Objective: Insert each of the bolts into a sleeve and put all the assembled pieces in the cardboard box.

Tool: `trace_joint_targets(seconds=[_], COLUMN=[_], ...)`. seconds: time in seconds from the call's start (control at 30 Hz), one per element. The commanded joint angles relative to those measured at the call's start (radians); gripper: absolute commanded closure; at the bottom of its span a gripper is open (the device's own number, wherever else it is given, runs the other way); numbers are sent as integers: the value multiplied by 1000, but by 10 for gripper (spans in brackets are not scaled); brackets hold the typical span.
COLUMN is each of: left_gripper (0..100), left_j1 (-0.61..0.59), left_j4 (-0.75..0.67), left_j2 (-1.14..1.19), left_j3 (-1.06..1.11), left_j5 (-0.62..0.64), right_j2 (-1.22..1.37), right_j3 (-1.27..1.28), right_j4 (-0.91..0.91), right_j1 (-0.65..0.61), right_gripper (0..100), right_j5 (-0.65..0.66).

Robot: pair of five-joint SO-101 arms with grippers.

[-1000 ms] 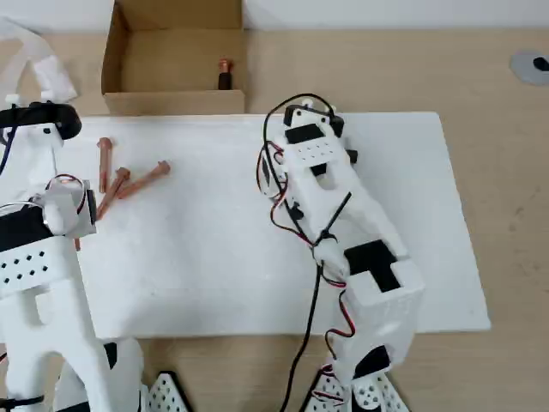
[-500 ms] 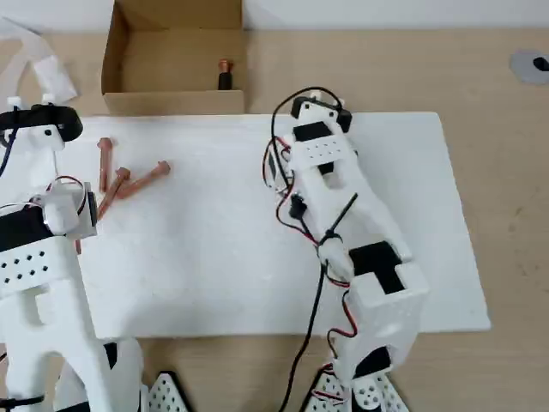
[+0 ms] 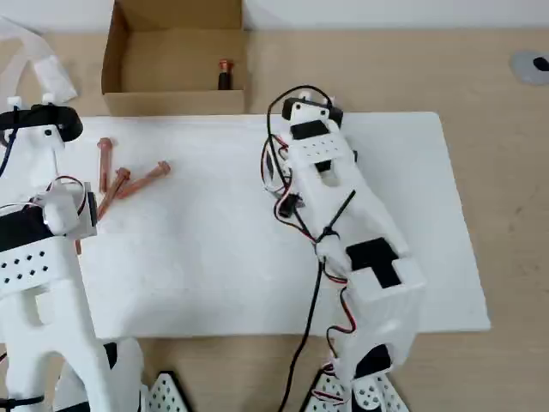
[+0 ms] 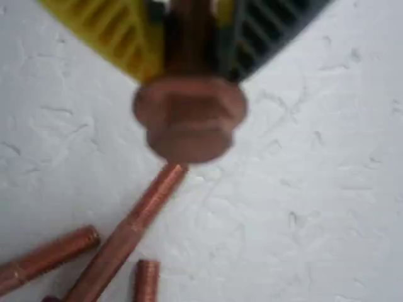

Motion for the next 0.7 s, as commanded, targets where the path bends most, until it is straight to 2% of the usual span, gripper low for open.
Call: trace_joint_targets(seconds=[0.0, 0.17, 0.33, 0.43, 0.67], left_gripper=[990, 990, 990, 991, 991], left_j1=[11, 9, 63, 106, 120], left_j4=[5, 32, 92, 107, 87], left_j2=[-41, -85, -243, -378, -693], left_j3=[-32, -141, -207, -209, -137], left_j5=[12, 114, 157, 158, 201], right_j2=[25, 25, 24, -18, -392], right_j3=[-82, -358, -688, -774, -739], right_j4=[94, 275, 520, 516, 516], right_j1=[7, 2, -82, -130, -343], right_gripper=[989, 989, 989, 989, 989], right_j5=[25, 41, 114, 160, 316])
